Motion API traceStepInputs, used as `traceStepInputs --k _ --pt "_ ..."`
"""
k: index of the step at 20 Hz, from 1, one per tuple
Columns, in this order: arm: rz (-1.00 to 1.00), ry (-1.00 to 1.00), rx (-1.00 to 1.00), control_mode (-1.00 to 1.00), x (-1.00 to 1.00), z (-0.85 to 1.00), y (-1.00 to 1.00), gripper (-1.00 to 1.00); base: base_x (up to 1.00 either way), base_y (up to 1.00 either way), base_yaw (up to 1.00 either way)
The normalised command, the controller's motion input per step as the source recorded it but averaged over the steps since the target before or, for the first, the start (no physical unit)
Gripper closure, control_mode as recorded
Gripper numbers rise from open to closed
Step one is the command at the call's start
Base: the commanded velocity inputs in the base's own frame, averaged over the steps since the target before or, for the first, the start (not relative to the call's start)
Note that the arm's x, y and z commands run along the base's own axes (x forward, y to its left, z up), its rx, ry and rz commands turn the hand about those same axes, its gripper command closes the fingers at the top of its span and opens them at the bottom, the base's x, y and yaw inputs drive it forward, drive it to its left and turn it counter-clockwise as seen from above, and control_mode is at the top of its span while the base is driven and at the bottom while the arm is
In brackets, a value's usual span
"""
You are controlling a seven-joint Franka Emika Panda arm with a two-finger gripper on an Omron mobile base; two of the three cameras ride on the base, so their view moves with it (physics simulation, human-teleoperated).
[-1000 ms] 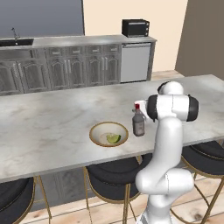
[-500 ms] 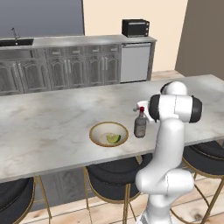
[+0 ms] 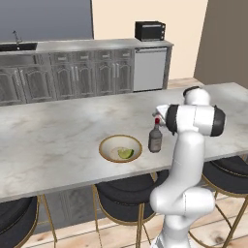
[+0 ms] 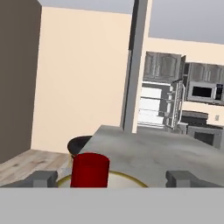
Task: There is a bowl on the dining counter. Grab a lemon wedge from the fridge and place it in the bowl. Then get the liquor bottle and glass cup from the cabinet and place them next to the bowl.
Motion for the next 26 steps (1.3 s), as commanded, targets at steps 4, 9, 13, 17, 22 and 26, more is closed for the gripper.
traceStepInputs --k 4,9,13,17,22,26 --pt "-0.01 -0.18 -0.05 -1.00 -0.24 0.55 0.00 -1.00 0.00 0.00 0.00" --pt "-0.03 -0.24 -0.05 -1.00 -0.49 0.69 0.03 -1.00 0.00 0.00 0.00" --pt "-0.01 -0.26 -0.05 -1.00 -0.83 0.63 0.23 -1.00 0.00 0.00 0.00" --pt "-0.03 -0.17 -0.04 -1.00 -0.92 0.44 0.42 -1.00 0.00 0.00 0.00" --pt "-0.14 -0.02 -0.02 -1.00 -0.83 0.30 0.54 -1.00 0.00 0.00 0.00" --pt "-0.32 0.00 0.00 -1.00 -0.80 0.23 0.57 -1.00 0.00 0.00 0.00"
